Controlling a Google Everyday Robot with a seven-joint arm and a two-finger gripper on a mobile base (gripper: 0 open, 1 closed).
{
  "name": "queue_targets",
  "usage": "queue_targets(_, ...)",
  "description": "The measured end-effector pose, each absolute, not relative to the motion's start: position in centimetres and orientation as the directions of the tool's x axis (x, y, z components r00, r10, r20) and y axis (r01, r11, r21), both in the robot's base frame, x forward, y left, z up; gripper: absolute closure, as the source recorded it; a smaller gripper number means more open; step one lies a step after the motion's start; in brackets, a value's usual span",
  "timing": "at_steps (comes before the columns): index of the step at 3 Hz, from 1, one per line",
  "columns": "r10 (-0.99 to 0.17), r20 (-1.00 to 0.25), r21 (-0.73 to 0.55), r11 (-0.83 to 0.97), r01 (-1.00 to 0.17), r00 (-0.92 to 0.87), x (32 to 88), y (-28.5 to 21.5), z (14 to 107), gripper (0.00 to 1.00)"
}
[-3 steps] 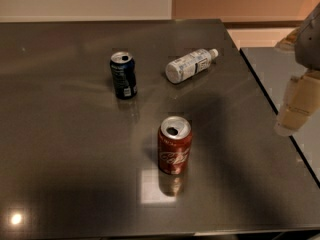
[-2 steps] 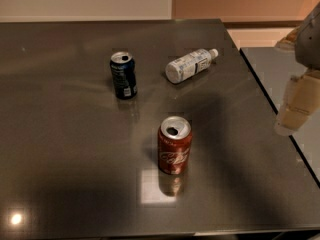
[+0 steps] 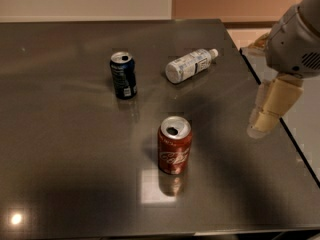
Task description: Pick coke can
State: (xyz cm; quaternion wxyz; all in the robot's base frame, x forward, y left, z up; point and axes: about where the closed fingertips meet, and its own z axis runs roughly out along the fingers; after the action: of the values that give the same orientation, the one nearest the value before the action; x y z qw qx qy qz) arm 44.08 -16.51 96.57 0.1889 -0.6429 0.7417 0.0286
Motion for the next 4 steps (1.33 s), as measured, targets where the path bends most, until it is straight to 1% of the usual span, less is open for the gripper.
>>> queue_targets(2, -0.877, -0.480, -0.143, 0.069, -0.987, 0.008, 43.5, -10.5, 94.2, 0.00)
queue_targets(3, -0.849, -0.526, -0.118, 0.008, -0.993, 0.056, 42.7, -8.0, 92.9, 0.00)
queue_targets(4, -0.834, -0.545, -0.090, -0.042, -0.995, 0.084, 42.0, -6.2, 91.3, 0.00)
